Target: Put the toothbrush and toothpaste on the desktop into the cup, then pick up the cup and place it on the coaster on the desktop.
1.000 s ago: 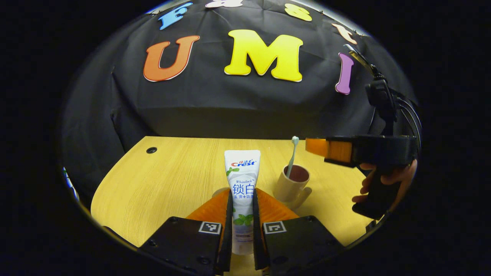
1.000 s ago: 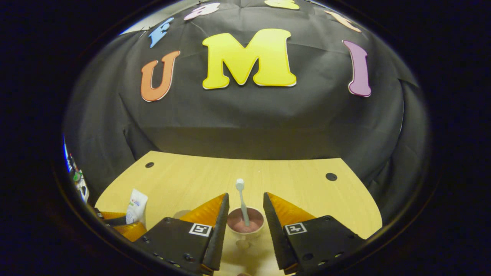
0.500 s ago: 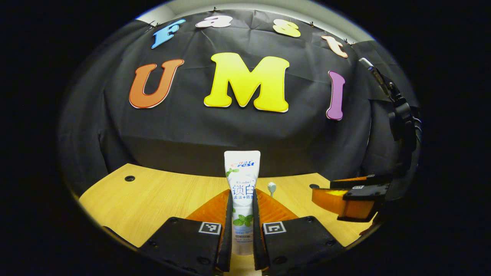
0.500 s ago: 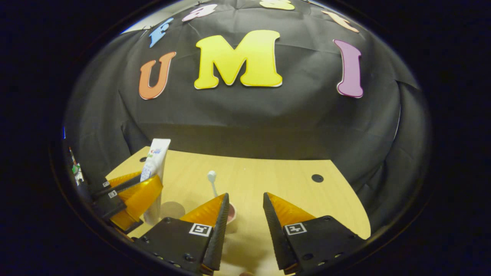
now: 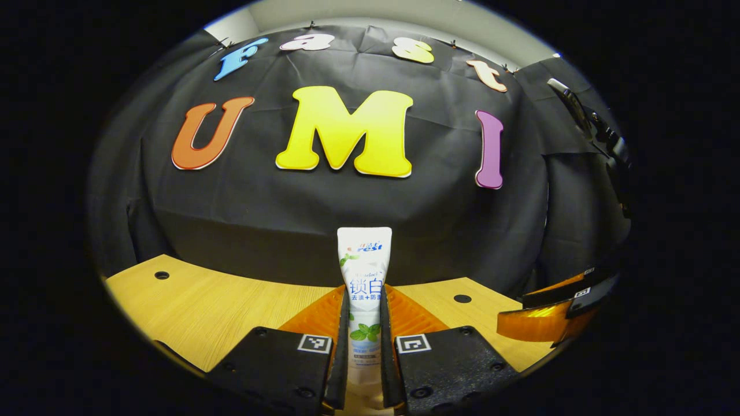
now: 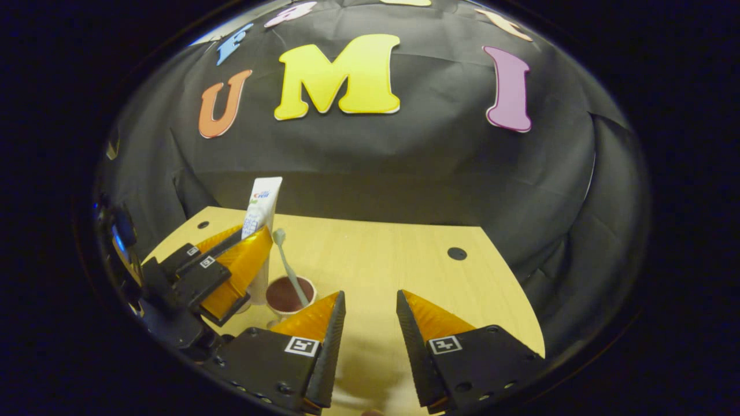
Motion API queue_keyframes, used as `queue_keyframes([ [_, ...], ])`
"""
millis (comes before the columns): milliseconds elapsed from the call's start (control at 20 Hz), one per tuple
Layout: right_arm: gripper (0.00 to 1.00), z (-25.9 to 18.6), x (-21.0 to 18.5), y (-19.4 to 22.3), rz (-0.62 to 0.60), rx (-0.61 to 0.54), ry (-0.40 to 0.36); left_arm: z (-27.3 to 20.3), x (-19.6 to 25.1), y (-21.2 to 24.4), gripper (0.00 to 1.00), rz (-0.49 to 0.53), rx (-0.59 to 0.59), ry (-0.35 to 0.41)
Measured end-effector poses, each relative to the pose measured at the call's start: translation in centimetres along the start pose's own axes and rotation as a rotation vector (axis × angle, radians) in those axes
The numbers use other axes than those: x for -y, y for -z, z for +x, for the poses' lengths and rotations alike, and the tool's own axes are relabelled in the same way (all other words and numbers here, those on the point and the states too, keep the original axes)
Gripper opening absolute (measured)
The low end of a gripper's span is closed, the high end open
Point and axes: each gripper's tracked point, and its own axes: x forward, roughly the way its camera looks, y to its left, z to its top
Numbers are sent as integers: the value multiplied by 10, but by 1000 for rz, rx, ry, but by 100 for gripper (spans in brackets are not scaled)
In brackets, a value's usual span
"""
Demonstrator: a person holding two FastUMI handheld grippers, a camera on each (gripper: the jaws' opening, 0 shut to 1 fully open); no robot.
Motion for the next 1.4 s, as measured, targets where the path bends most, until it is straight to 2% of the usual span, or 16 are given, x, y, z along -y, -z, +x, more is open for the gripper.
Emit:
queue_keyframes([
  [100, 54, 2, 8, 7, 8, -15, 13, 6, 5, 6, 27, 2, 6, 10],
  [150, 50, 3, 11, 9, 13, -20, 18, 7, 8, 7, 27, 3, 10, 17],
  [200, 54, 2, 14, 12, 19, -24, 22, 10, 10, 7, 27, 7, 14, 21],
  [400, 54, 3, 19, 18, 29, -37, 29, 16, 12, 4, 28, 32, 39, 33],
  [450, 54, 4, 19, 20, 30, -40, 30, 16, 12, 6, 36, 34, 34, 33],
  [550, 54, 4, 21, 21, 38, -42, 34, 14, 12, 10, 22, 26, 17, 34],
  [600, 54, 4, 22, 22, 39, -42, 34, 17, 13, 12, 33, 22, 15, 32],
  [900, 54, 5, 20, 23, 47, -42, 38, 7, 11, 25, 42, 9, -25, 26],
  [950, 54, 4, 18, 23, 47, -41, 37, 5, 10, 22, 31, 2, -20, 24],
  [1000, 54, 3, 16, 24, 48, -40, 37, 2, 10, 21, 47, 2, -21, 20],
  [1050, 54, 2, 14, 23, 49, -38, 34, -1, 10, 20, 49, 4, -26, 21],
  [1150, 54, 1, 9, 21, 49, -34, 30, -9, 7, 18, 62, 2, -38, 17],
  [1200, 54, 1, 7, 19, 49, -31, 28, -10, 4, 18, 75, 1, -44, 8],
  [1300, 54, -2, 3, 18, 47, -27, 27, -19, -4, 17, 87, 2, -57, -13],
  [1400, 55, -3, -3, 17, 47, -31, 20, -27, -13, 15, 93, -5, -64, -30],
])
